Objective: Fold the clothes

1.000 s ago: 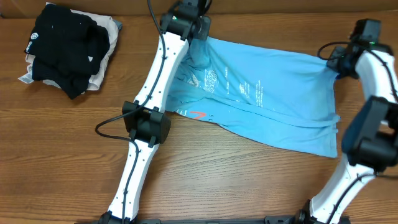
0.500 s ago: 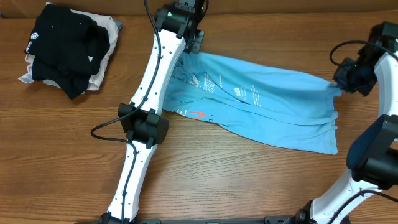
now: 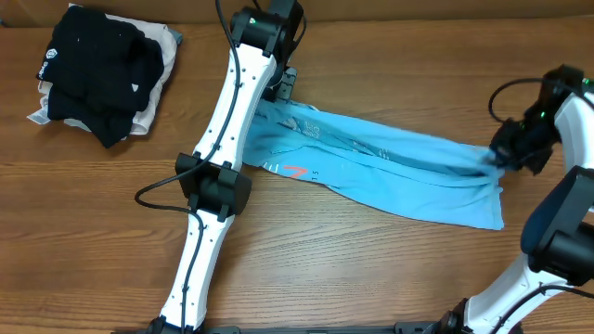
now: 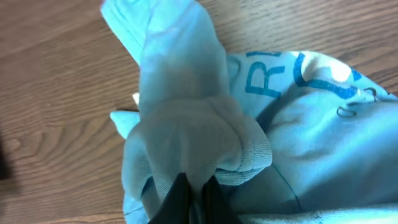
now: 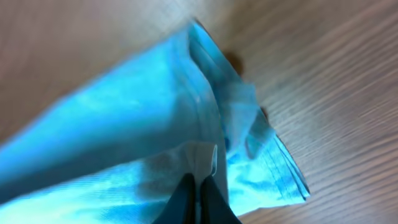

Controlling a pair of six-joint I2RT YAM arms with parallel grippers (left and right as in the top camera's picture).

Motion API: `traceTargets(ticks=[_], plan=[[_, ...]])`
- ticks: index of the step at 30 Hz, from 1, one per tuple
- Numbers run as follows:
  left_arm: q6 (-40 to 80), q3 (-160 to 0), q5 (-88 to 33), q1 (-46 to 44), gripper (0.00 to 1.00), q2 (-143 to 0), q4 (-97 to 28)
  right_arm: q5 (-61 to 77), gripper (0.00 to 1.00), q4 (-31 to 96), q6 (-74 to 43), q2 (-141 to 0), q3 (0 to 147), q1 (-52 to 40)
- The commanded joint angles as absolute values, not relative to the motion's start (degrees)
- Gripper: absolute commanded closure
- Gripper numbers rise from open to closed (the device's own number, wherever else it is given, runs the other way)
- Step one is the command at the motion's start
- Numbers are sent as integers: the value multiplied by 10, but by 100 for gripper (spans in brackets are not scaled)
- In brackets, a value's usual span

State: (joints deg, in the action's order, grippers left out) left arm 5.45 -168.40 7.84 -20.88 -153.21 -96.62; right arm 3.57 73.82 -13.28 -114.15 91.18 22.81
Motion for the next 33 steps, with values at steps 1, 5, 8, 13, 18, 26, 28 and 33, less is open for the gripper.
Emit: traceTargets(ticks=[1,5,8,13,18,26,28,33], plan=[[64,-1641,61,-204,96,-1507,-968,29,96,713,-135,-1125,857,254],[64,-1569,53,-204,96,-1507,-968,36,96,703,-135,-1125,835,274],[63,-1521,55,-204,94,-1507,-968,41,94,701,-131,-1125,835,280],[63,-1490,90,-199,0,-1507,-968,42,80,698,-131,-1125,835,279],[67,-1503,94,-189,0,-1493,-968,50,42,697,-131,-1125,836,278],[98,-1567,77,-175,0,-1399,-950,173,25,708,-79,-1125,836,302],[103,-1581,59,-174,0,-1369,-944,205,23,711,-57,-1123,836,304],[104,-1595,48,-174,0,-1298,-941,230,22,717,-23,-1090,836,303]])
